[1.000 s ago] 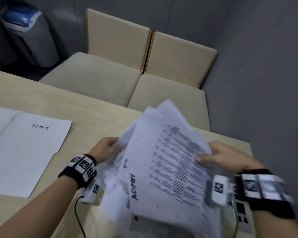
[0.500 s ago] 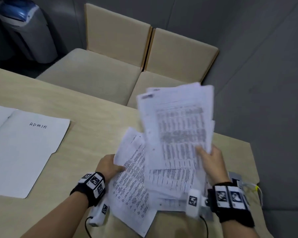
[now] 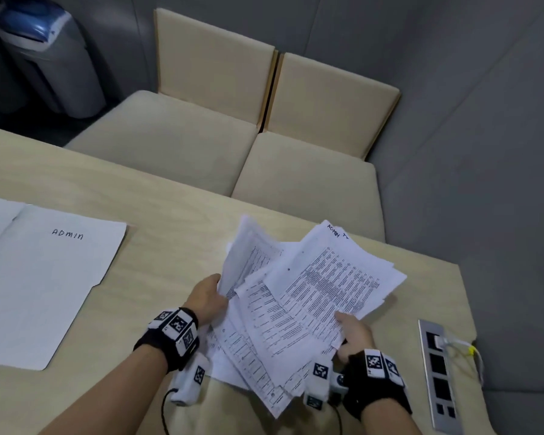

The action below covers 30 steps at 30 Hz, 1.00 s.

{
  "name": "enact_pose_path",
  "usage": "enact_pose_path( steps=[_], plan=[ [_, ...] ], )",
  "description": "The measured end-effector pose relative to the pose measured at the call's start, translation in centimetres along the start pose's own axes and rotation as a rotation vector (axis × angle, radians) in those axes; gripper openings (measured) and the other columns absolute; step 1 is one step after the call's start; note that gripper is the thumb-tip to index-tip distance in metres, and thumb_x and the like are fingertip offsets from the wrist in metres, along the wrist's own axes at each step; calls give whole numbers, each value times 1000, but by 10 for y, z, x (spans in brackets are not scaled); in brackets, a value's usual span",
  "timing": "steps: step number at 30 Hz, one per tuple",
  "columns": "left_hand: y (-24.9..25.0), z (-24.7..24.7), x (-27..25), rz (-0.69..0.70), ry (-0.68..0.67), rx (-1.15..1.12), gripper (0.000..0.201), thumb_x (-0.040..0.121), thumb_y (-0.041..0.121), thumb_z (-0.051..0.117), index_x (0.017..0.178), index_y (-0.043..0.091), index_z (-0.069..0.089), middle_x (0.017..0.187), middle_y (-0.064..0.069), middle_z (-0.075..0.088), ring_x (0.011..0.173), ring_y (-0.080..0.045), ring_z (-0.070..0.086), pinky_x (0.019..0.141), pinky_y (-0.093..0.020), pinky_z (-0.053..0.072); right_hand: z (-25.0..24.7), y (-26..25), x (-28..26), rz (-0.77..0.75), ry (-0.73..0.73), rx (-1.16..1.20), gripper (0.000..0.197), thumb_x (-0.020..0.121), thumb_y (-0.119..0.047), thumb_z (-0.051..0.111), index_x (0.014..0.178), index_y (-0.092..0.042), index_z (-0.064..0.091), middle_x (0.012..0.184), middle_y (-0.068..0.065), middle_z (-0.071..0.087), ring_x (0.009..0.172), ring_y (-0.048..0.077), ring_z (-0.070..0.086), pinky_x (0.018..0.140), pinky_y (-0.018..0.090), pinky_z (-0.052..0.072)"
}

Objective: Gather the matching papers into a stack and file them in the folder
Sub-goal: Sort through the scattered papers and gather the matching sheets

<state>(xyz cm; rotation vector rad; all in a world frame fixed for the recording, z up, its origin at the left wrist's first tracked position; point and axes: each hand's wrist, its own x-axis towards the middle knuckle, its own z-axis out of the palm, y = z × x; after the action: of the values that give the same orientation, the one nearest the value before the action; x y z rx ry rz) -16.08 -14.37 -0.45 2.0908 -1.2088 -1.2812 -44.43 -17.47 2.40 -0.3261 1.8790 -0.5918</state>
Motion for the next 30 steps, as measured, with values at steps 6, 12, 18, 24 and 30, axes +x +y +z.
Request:
enact_pose_path(
  steps=[6, 12, 18, 24, 30],
  plan=[
    [-12, -28, 2, -149, 222, 4, 23, 93, 11, 51, 113, 1, 55, 102, -16, 61, 83, -29, 54, 69, -36, 44, -23, -6, -12, -409, 173, -51, 44, 96, -11, 58, 139, -6, 52, 123, 8, 60, 115, 35, 60, 103, 46, 46],
    [-30, -50, 3, -166, 339, 5, 34, 88, 0, 49, 121, 1, 57, 110, -23, 67, 86, -33, 58, 77, -40, 51, -79, -36, -35, -686, -57, 72, 45, 92, -11, 64, 136, -16, 56, 128, 7, 69, 114, 27, 67, 101, 54, 50],
    [-19, -41, 2, -149, 324, 38, 26, 92, 13, 54, 116, 5, 62, 103, -17, 70, 79, -29, 57, 71, -32, 46, -92, -48, -41, -585, -218, -57, 34, 92, -6, 63, 126, -7, 64, 109, 10, 78, 97, 29, 76, 84, 47, 61],
    [-4, -8, -19, -74, 77, -255, 22, 87, 8, 59, 109, 7, 63, 86, -9, 70, 68, -24, 66, 59, -28, 52, -35, 4, 15, -353, -202, -393, 50, 90, -27, 66, 136, -9, 57, 132, 12, 66, 118, 31, 63, 102, 52, 49],
    [-4, 8, -19, -192, -109, -536, 52, 68, 43, 80, 104, 6, 72, 95, -11, 79, 84, -31, 76, 85, -51, 59, -2, 12, 24, -259, -296, -294, 82, 81, -42, 73, 151, -22, 36, 152, 2, 47, 136, 30, 47, 113, 55, 36]
  ],
)
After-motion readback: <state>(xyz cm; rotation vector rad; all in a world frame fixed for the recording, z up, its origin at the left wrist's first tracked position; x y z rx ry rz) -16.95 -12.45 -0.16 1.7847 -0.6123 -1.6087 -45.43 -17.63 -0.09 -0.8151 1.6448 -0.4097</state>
